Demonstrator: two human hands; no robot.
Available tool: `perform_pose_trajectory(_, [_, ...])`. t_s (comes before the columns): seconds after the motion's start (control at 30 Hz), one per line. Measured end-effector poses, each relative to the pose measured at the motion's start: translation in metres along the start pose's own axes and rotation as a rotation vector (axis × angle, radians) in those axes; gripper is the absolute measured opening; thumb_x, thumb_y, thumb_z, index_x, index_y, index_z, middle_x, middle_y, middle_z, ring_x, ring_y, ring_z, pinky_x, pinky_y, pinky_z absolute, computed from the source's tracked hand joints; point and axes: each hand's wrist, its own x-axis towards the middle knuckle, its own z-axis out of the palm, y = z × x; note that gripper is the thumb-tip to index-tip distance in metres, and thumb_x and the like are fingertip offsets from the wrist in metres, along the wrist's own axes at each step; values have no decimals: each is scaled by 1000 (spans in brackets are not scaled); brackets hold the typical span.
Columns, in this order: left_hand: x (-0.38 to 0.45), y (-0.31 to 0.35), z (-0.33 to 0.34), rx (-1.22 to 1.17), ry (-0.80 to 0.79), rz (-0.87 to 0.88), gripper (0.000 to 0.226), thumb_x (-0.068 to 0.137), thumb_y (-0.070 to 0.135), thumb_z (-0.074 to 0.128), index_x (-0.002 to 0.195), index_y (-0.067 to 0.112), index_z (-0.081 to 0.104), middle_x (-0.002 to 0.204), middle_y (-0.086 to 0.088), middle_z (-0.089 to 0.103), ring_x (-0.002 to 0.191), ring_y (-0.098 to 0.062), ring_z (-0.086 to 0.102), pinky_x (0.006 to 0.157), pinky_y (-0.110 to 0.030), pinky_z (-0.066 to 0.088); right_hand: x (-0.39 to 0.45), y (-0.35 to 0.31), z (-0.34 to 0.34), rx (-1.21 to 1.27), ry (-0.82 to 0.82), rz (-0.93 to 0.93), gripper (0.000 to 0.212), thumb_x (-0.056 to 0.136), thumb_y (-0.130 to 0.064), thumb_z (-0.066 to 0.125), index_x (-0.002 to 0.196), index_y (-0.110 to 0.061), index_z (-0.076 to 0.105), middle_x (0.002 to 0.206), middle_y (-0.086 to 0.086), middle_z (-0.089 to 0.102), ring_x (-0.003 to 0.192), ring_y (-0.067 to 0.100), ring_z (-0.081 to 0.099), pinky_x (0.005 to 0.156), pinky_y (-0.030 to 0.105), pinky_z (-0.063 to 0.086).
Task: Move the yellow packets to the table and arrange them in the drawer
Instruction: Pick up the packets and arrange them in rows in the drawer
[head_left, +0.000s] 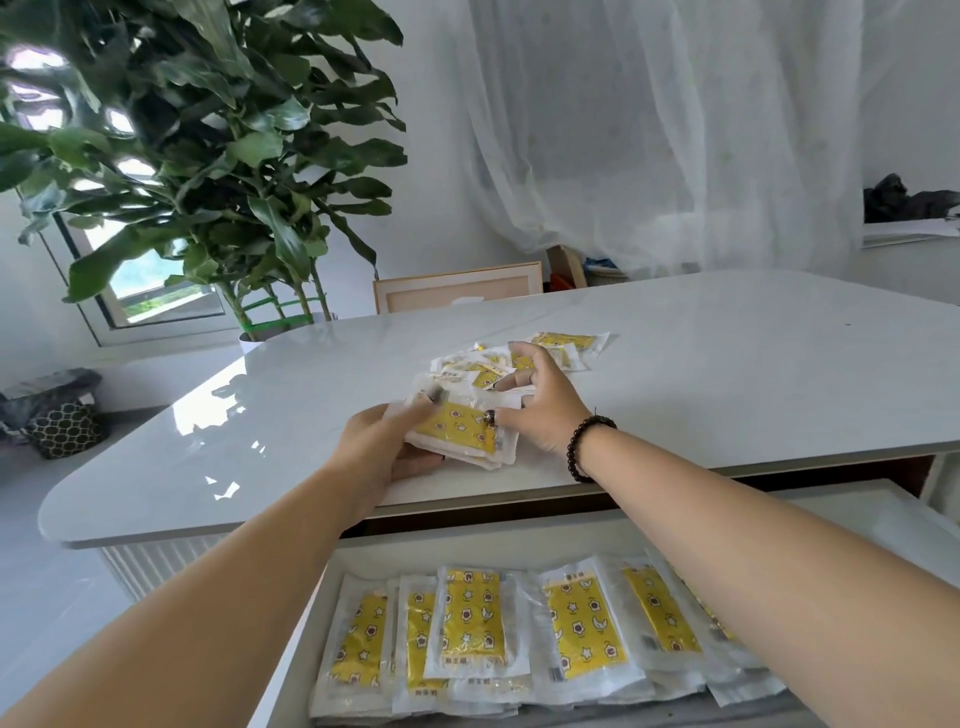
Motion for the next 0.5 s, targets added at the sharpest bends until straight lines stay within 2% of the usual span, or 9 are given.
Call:
perform_pose_trajectory(0.1, [1,-4,1,149,-4,7,26,79,2,74,103,5,64,96,-12,74,83,-22,73,71,-27,61,1,2,6,-73,-6,-20,71,76,-6,70,133,-28,37,101,-5,60,83,22,60,80,32,54])
perform_pose_trajectory(0.2, [1,-4,-1,50,-9,-7,22,82,-4,69,101,5,63,97,-13,74,81,-23,74,67,-27,62,9,2,1,-128,120,-8,47,82,-13,65,124,-21,47,101,-7,60,77,11,57,69,21,47])
perform_pose_trajectory(0.23, [3,-5,-2,8,15,7,21,83,-4,67,102,5,62,100,-14,73,83,-25,74,67,-29,62,14,4,-2,-190,164,-10,42,84,-16,63,123,-19,49,106,-4,58,83,10,56,71,19,44])
perform_pose_trajectory(0.3, [5,-7,-5,-87,80,47,21,86,-4,64,106,2,60,102,-16,71,82,-28,73,64,-31,62,27,12,-9,-405,188,-36,42,87,-22,62,126,-16,48,124,1,52,107,15,53,88,24,42])
perform_pose_trajectory(0.33, [5,-7,-5,-146,112,64,23,87,-4,62,109,-1,58,103,-16,69,81,-28,72,60,-30,62,34,17,-12,-521,146,-43,47,87,-24,62,130,-17,46,132,3,47,120,18,48,99,30,40])
perform_pose_trajectory(0.4, [6,-8,-7,-263,166,81,27,89,-6,59,116,-4,54,108,-18,66,83,-28,70,56,-29,61,42,23,-13,-654,0,-30,55,88,-28,61,138,-22,41,145,2,37,134,21,36,110,39,33])
perform_pose_trajectory(0.5, [5,-7,-9,-377,182,77,33,90,-6,57,123,-6,50,117,-22,63,88,-29,69,58,-32,62,46,23,-11,-728,-158,-93,56,93,-27,54,145,-31,33,154,-4,28,143,17,22,116,37,23])
